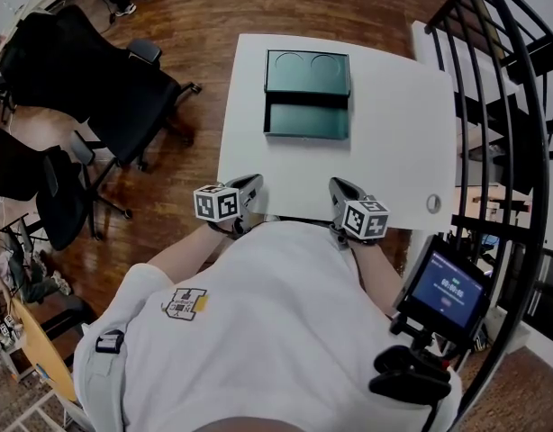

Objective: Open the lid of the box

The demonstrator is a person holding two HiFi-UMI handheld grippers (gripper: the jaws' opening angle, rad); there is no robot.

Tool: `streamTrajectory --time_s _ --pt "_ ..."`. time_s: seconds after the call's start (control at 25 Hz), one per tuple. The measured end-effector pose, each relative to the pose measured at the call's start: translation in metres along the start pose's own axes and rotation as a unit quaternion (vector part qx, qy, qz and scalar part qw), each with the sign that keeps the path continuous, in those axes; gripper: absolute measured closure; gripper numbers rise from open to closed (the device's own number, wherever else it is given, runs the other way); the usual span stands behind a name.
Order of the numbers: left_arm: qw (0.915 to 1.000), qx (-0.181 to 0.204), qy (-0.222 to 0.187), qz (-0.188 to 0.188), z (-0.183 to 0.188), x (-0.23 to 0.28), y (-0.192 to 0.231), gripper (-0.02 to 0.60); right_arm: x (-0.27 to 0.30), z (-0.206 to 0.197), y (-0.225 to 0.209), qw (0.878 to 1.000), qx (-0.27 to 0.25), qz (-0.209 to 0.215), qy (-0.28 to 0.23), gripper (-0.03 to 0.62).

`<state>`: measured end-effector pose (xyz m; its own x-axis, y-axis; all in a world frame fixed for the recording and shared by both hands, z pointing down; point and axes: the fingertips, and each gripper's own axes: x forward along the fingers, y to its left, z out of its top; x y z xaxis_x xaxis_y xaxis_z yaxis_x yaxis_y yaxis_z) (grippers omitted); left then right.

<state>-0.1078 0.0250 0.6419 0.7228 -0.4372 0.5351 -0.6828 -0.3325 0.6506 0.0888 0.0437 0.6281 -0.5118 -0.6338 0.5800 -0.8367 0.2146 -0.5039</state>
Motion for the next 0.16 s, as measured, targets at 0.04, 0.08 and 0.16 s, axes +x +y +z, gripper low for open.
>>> streamTrajectory --time_s 0.04,0.08,0.16 --pt "1.0 0.0 0.0 -0.001 -0.0002 -0.0001 -0.0001 0.581 0.0 -0.0002 0.0 1.0 -0.001 0.0 0.0 0.595" --pt "1.0 0.001 0.001 -0.001 -0.0005 -0.0004 -0.0002 0.581 -0.0001 -0.0005 -0.0001 1.0 -0.001 -0.001 0.001 0.595" --pt "1.0 0.002 0.003 -0.001 -0.0011 -0.0012 -0.0005 0.581 -0.0003 -0.0008 -0.0002 1.0 -0.003 -0.001 0.001 0.595"
